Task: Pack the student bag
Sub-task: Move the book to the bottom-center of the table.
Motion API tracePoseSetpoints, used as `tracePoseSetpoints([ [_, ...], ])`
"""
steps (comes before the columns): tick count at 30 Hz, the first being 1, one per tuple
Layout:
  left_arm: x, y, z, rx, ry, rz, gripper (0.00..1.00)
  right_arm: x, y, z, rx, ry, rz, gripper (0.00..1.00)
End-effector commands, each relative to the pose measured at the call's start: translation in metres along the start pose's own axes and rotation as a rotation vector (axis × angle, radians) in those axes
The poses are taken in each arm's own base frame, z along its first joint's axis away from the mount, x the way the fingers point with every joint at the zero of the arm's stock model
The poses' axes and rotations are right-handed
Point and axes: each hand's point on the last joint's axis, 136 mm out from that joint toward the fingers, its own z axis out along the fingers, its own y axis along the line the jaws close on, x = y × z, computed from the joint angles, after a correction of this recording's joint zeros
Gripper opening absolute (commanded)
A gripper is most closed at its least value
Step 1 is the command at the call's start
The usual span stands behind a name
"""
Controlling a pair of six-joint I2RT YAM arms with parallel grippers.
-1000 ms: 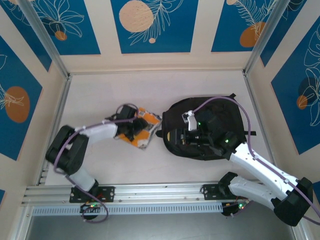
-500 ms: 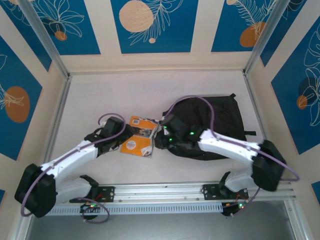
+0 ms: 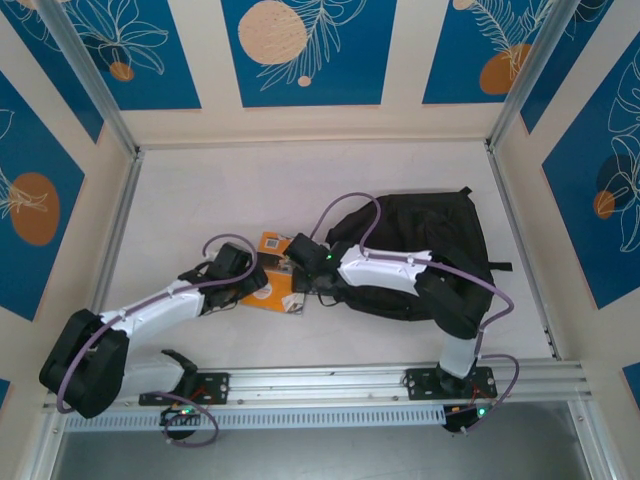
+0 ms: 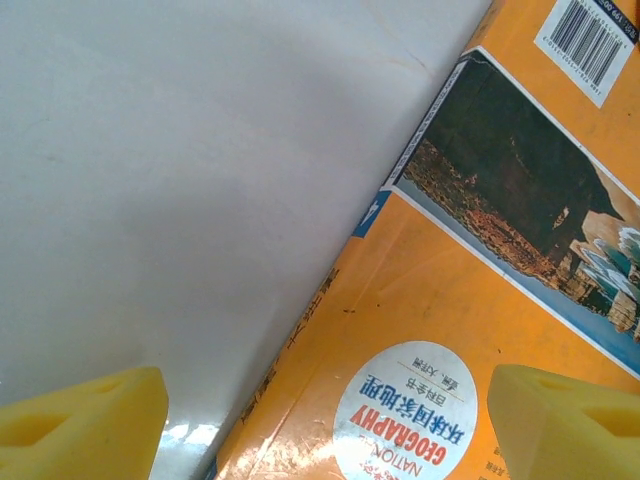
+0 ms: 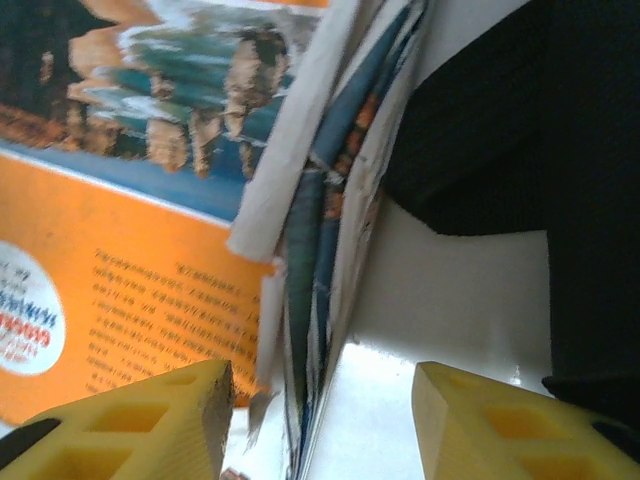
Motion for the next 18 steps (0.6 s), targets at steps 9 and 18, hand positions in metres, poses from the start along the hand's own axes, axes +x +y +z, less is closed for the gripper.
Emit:
tracePoseSetpoints([
  [9, -0.015, 0.012, -0.007, -0.039, -0.040, -0.003, 0.85, 0.014, -0.001, 0.027, 0.070, 0.126, -0.053, 0.32],
  [18, -0.017, 0.019, -0.019, -0.032, -0.054, -0.011, 0.86, 0.041, -0.009, 0.018, 0.020, 0.299, -0.163, 0.12],
])
